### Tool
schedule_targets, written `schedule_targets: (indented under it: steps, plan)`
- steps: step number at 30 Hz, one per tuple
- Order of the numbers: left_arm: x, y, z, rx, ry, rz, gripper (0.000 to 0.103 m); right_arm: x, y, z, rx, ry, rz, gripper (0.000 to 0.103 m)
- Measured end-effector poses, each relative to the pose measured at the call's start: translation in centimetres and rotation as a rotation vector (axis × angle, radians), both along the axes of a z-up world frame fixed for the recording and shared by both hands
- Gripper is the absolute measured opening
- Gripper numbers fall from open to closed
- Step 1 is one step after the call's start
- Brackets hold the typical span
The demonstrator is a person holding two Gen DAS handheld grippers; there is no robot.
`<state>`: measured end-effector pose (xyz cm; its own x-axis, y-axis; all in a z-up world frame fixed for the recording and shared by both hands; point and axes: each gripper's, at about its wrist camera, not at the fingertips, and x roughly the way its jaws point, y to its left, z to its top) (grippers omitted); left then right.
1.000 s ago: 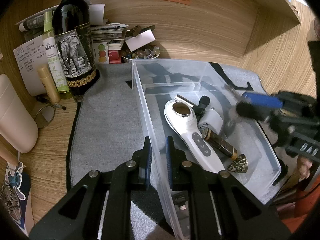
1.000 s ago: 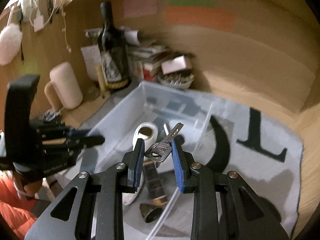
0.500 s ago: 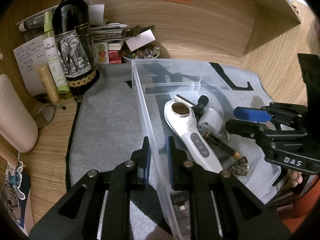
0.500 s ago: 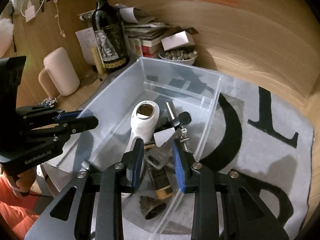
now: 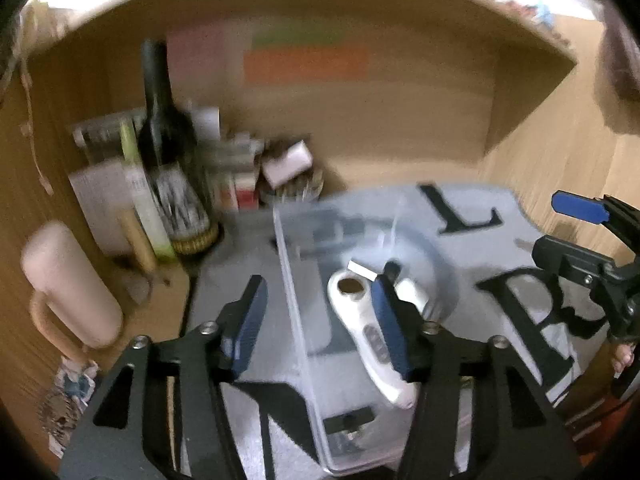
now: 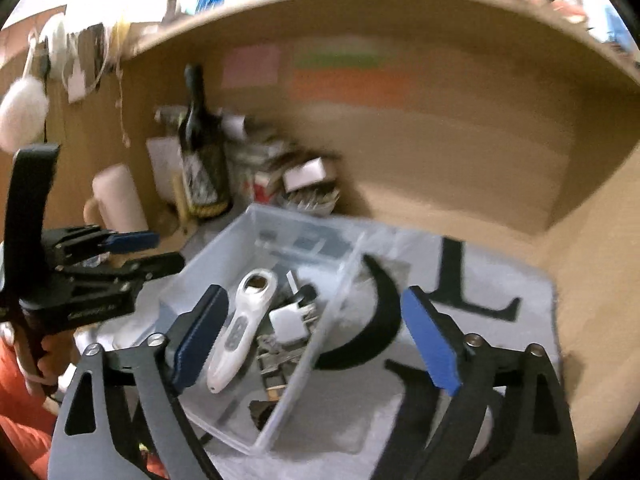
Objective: Organize rigid objects
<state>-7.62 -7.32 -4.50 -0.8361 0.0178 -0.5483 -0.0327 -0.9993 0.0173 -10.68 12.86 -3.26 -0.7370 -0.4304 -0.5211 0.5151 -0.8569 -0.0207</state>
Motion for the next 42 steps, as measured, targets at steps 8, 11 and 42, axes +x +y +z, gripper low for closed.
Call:
schedule_targets:
  steps: [8, 11, 42]
  plan:
    - [4.9, 3.3, 3.7, -0.003, 0.257, 0.011, 0.097, 3.8, 3.1, 2.4, -0.064, 0.161, -0.092, 0.103]
    - [6.5, 4.5, 4.4, -0.008, 0.34, 0.02, 0.102, 5.4, 3.8, 2.9, -0.079, 0.211, -0.106, 0.103]
    - [10.0, 6.3, 4.6, 0.034, 0.399, -0.01, 0.103, 9.8, 5.4, 3.3, -0.143, 0.287, -0.112, 0.103]
